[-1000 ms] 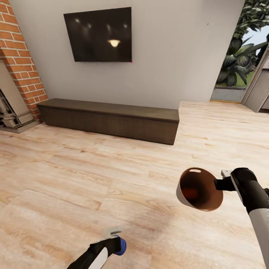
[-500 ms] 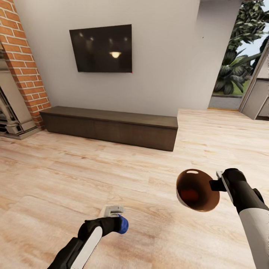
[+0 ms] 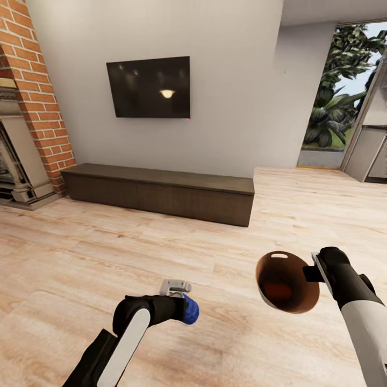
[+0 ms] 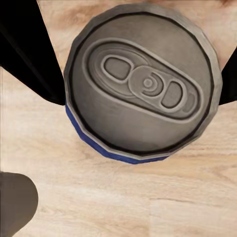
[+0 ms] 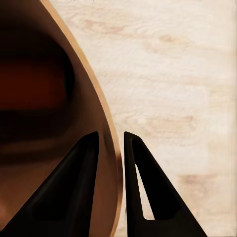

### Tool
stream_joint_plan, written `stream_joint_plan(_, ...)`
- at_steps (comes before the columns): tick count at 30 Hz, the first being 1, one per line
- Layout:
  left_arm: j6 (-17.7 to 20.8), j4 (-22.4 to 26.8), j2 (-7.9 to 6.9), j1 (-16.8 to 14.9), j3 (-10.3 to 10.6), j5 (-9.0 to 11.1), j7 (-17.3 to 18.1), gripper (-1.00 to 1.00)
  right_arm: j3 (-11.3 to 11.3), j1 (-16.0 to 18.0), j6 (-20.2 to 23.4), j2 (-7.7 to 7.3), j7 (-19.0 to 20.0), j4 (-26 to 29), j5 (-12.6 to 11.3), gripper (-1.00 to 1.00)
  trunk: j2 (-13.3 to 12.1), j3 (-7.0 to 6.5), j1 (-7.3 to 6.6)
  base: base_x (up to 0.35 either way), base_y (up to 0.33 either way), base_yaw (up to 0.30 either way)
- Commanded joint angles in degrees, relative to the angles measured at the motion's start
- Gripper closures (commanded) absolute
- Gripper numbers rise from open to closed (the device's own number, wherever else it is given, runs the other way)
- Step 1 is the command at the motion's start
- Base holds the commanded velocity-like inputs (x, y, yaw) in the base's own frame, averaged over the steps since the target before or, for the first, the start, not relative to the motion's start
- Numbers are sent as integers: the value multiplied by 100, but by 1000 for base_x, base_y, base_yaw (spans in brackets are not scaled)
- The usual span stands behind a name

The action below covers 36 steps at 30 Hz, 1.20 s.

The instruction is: Put the three can of soda from the living room inside the tash can in the kitchen.

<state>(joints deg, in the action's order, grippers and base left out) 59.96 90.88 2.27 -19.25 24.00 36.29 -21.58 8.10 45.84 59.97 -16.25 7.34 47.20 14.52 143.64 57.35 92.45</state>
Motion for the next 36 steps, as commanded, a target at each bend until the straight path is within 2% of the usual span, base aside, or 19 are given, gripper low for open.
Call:
stream_joint_plan(1,4,6,35,-16,2,-20,1,100,0,3,3,0,13,-14,-93,100,-1,-24,-3,0,0,0)
stream_joint_plan(9,4,33,375,-95,77,3,42,100,-165,4,-77,9,-171,-301,-90,100,-12,-201,-24,0,0,0)
stream_joint_plan(12,4,34,422,-143,88,17,48,100,-209,4,-139,19,-202,-380,-90,100,-16,-267,-31,0,0,0)
stream_joint_plan(16,4,35,449,-237,96,210,60,100,-249,4,-174,47,-278,-433,-84,100,-22,-356,-42,0,0,0)
stream_joint_plan(19,4,41,449,-280,101,305,68,100,-406,4,-193,154,-667,-520,-86,100,-26,-422,-49,0,0,0)
stream_joint_plan(23,4,43,445,-299,103,342,76,100,-484,4,-326,280,-1056,-596,-89,100,-31,-511,-60,0,0,0)
stream_joint_plan(27,4,44,449,-306,104,357,81,100,-540,4,-573,437,-1788,-888,-89,100,-36,-600,-70,0,0,0)
stream_joint_plan(30,4,42,449,-307,104,360,80,100,-554,4,-752,574,-2200,-1046,-88,100,-40,-666,-78,0,0,0)
stream_joint_plan(36,4,38,450,-308,104,361,82,100,-599,4,-980,837,-2978,-1441,-82,100,-280,-774,-209,0,0,0)
